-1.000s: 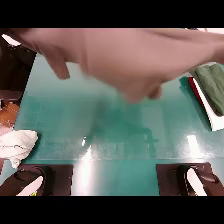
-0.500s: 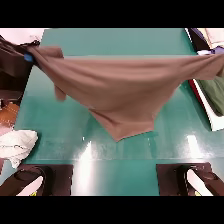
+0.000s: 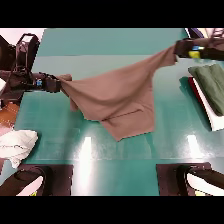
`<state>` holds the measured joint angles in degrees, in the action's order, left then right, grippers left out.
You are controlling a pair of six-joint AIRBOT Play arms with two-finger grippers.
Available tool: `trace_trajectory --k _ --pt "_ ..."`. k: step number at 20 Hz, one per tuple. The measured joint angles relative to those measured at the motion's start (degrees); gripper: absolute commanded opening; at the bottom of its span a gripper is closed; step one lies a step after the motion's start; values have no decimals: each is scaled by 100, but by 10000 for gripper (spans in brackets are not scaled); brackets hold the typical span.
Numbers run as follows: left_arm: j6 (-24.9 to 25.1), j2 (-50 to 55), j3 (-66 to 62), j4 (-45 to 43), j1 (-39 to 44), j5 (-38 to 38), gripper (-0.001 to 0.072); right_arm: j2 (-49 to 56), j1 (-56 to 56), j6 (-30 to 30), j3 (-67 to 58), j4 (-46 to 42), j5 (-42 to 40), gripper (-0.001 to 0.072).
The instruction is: Fold the shirts.
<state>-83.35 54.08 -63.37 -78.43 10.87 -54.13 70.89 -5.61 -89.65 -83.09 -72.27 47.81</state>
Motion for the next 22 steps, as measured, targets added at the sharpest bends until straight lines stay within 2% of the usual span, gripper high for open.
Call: trace_trajectory --k 1,2,3,4,5,10,13,15,22 --pt "-61 0 76 -107 0 190 35 197 -20 0 0 122 -153 602" --pt "-94 0 127 -175 0 306 35 352 -4 2 -2 254 -201 623" --pt "-122 0 164 -221 0 393 35 481 50 2 -2 400 -170 575" --pt "-146 0 195 -278 0 455 35 551 127 2 -2 487 -31 444" --pt "-168 0 216 -348 0 485 35 577 223 35 17 557 192 434" --pt "-210 0 258 -472 0 503 35 48 496 459 1069 717 1596 435" --pt "-214 0 264 -498 0 503 36 -485 415 393 2216 785 2004 441" --pt "-216 0 264 -509 0 501 35 -782 280 254 2946 918 2098 599" --pt "-223 0 264 -514 0 337 36 -1228 -511 -302 4496 1818 1578 597"
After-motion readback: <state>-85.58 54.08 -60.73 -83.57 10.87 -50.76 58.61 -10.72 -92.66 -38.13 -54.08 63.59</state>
